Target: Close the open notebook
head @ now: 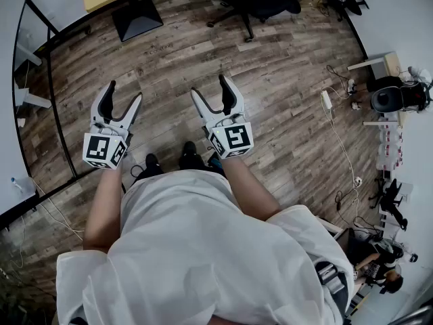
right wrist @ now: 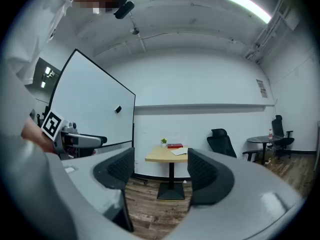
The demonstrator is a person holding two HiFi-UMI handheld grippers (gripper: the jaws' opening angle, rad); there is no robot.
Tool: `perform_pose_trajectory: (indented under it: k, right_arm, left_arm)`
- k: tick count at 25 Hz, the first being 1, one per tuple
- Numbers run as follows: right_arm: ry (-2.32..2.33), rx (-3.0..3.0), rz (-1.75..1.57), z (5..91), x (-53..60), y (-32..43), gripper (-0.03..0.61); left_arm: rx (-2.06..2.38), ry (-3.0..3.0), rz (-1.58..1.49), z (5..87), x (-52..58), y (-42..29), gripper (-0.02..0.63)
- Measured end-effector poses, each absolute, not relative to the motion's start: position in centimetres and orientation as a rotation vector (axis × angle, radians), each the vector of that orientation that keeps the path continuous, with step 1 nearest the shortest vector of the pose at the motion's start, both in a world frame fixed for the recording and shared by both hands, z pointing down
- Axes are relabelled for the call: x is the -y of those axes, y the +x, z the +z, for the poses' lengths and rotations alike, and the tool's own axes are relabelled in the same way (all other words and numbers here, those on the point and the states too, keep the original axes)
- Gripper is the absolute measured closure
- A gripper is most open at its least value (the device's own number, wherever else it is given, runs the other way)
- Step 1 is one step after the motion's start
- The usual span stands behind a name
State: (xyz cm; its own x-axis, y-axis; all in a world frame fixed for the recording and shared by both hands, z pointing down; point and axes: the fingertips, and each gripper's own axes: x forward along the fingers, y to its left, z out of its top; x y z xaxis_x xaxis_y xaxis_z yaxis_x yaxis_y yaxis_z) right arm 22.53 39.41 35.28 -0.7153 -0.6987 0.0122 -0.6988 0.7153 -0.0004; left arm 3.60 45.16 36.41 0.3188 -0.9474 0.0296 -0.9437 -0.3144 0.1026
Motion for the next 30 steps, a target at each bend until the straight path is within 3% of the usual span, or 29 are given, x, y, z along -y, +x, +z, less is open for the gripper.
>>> perform_pose_trajectory:
  k: [14, 30]
  right_arm:
    - [1.116, 2.984, 0.057, 34.9, -42.9, 22.3, 0.242]
    - [1.167, 2.936, 0.127, 35.9, -44.0, 28.6, 0.242]
  left_arm:
    - [1.777, 2.425, -0.029, 37.3, -48.9, 2.8, 0.293]
    - [1.662, 2.539, -0.004, 36.1, -49.0, 7.8, 0.296]
